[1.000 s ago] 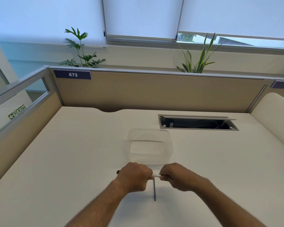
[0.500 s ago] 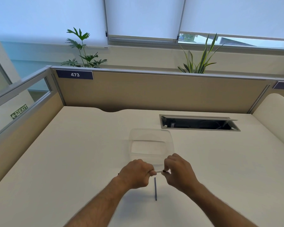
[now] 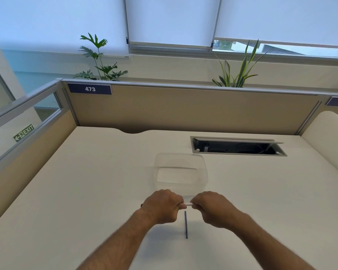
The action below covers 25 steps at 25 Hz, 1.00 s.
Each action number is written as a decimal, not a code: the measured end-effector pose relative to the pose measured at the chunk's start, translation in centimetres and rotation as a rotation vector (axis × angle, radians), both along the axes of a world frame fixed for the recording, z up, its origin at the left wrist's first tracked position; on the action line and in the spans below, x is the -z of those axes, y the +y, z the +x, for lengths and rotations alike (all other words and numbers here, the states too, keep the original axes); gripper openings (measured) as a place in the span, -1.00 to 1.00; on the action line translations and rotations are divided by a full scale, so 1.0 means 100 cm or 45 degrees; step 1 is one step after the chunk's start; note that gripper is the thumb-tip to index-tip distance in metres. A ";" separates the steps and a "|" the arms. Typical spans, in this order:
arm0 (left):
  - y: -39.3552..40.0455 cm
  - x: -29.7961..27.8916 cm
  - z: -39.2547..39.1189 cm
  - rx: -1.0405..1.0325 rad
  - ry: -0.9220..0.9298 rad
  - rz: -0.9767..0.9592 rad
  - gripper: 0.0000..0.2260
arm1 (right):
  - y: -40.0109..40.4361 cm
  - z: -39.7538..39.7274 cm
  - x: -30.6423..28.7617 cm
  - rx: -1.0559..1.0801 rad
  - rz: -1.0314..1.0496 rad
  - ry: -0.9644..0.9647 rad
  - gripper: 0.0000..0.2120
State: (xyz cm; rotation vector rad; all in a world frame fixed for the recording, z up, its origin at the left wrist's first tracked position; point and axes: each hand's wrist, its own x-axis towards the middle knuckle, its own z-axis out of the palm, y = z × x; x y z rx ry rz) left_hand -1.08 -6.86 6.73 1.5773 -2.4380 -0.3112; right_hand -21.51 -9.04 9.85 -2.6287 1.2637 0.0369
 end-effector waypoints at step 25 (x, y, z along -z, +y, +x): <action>0.004 0.006 -0.001 0.003 -0.018 0.026 -0.77 | 0.003 0.001 0.001 0.019 0.015 0.048 -0.81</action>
